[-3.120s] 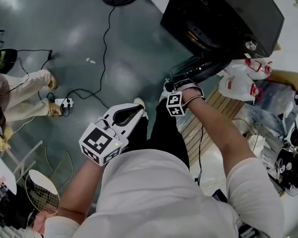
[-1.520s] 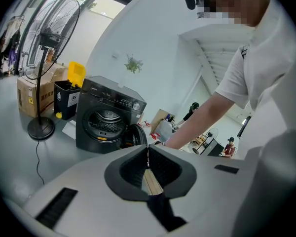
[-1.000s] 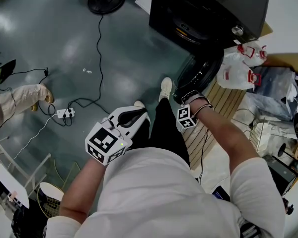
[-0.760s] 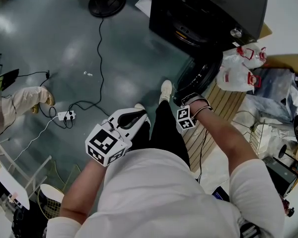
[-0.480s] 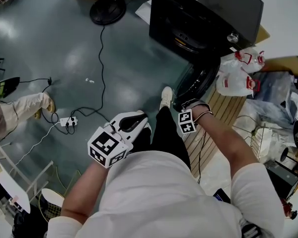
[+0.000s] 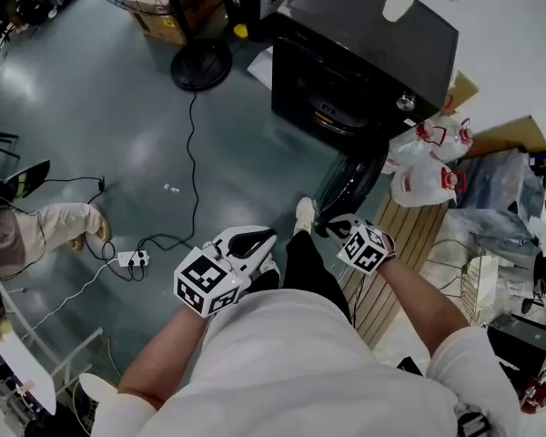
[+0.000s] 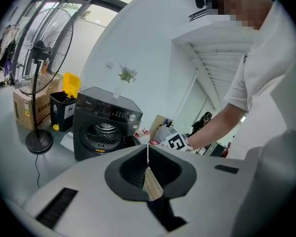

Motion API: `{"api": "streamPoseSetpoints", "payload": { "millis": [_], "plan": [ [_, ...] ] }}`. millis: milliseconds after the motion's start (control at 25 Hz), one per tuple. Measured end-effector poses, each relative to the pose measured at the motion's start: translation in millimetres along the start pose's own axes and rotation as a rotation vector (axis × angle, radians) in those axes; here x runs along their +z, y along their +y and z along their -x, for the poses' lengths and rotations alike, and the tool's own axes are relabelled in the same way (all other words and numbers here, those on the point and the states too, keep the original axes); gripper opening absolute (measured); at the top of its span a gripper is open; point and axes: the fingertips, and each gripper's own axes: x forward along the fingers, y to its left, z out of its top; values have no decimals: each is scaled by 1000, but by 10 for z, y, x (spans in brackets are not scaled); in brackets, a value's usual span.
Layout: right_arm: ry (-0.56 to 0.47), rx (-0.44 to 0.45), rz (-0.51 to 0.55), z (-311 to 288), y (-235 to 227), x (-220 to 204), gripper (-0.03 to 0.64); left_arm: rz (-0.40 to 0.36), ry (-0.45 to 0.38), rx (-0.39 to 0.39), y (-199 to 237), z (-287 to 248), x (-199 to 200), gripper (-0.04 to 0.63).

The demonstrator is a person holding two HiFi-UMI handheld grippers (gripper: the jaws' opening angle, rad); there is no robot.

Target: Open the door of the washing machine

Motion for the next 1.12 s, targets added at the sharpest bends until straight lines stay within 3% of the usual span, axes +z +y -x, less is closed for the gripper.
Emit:
{"api": "streamPoseSetpoints", "payload": {
  "millis": [280,400,800,1120],
  "plan": [
    [-413,-82,-365,1001,17,710,9,-3,-4,-28,-105,20,121,20],
    [-529,-83,-451,1334,55,939,9,-22,-8,-40,-169,18,205,20],
    [-623,-104,-446,1795,228,1158,8,-63,-2,-88,-375,-8,321,20],
    [-640,-119,-434,1858,251,1236,8,-66,1,-76,-352,85,272,20]
  ]
}}
